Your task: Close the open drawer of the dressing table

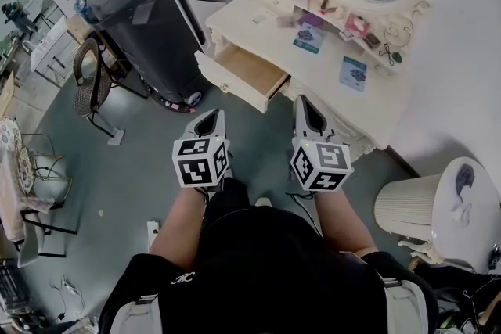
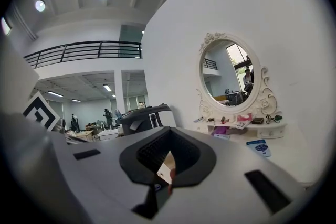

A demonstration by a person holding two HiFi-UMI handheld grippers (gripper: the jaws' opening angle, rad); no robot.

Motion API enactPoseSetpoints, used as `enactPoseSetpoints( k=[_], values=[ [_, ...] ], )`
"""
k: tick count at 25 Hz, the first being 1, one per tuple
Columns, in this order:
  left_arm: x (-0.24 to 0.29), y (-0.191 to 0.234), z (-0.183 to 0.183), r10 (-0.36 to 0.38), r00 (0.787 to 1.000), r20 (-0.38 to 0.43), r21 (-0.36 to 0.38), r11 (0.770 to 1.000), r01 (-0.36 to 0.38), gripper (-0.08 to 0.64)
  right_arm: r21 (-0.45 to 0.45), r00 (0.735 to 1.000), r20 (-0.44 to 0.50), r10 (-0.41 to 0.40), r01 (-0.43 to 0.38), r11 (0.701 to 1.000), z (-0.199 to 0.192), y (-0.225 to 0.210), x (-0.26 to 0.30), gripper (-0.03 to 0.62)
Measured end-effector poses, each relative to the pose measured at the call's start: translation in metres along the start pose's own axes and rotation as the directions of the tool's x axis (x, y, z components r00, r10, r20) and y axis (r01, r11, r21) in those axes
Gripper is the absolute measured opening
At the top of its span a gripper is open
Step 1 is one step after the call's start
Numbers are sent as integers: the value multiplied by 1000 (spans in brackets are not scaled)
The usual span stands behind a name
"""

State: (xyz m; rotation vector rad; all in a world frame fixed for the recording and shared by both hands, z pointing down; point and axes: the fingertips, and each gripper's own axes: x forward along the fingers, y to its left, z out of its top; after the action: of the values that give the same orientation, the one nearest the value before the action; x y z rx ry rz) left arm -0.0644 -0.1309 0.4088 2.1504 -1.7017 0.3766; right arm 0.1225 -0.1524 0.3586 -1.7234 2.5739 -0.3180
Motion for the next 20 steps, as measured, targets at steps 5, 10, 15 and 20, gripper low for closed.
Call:
enactPoseSetpoints(
  k=[5, 10, 15, 20],
  values=[
    [25, 23, 0, 3, 1000, -24, -5, 1000, -3, 5, -5, 1000, 3, -3, 3, 1000, 0, 3, 26, 9],
    [64, 50, -4, -6, 997, -74, 3, 1000, 7, 5, -7, 999, -20, -31, 30, 1000, -7, 2, 58, 9],
    [109, 81, -18, -20, 988, -154, 7, 1000, 22, 5, -12, 997, -50, -53, 53, 999, -10, 4, 96, 9],
    [164, 111, -33, -36, 974, -224, 7, 999, 39, 5, -32, 994, -75, -80, 78, 996, -9, 4, 130, 9]
  ],
)
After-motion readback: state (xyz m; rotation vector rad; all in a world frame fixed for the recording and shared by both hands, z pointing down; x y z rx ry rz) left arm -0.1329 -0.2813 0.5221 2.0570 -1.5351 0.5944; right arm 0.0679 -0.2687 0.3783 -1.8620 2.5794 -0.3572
